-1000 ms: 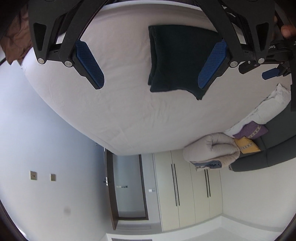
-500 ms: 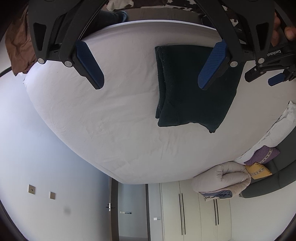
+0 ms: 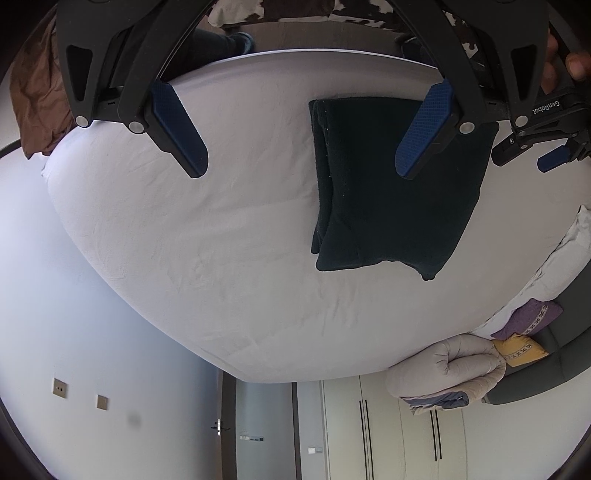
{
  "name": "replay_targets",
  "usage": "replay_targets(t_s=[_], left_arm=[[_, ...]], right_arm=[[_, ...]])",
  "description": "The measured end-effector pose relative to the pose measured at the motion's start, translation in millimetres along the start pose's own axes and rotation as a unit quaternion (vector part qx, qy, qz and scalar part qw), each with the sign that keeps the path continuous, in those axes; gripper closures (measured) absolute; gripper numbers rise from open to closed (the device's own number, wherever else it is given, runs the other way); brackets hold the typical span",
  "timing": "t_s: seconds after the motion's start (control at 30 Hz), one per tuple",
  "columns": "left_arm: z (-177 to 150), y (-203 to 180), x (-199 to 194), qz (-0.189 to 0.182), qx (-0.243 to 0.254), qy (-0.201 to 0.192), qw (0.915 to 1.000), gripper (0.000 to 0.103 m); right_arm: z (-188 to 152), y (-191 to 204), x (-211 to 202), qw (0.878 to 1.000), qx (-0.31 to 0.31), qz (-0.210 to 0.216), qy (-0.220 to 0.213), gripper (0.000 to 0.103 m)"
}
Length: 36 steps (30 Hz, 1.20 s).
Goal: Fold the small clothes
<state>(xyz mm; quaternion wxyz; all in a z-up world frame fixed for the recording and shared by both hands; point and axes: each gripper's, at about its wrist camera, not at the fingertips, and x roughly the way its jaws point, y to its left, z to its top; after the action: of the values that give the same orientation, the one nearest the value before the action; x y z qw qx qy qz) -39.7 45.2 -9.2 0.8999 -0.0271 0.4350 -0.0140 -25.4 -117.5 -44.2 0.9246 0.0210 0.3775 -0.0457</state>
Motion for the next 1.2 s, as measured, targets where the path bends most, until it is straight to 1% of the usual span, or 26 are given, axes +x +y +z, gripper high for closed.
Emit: replay_targets(t_s=[0.23,1.2], left_arm=[[-0.5,0.2,2.3,0.001,0.001,0.004,1.0000,0.000],[-1.4,-2.2,5.5,0.000,0.003,0.007,1.0000,0.000]], right_arm=[[-0.9,3.5,11.0,1.000,-0.003,0.000,0.013,0.000],[1.3,24.8,30.5,1.000,-0.004,-0.001,0.019,0.000]])
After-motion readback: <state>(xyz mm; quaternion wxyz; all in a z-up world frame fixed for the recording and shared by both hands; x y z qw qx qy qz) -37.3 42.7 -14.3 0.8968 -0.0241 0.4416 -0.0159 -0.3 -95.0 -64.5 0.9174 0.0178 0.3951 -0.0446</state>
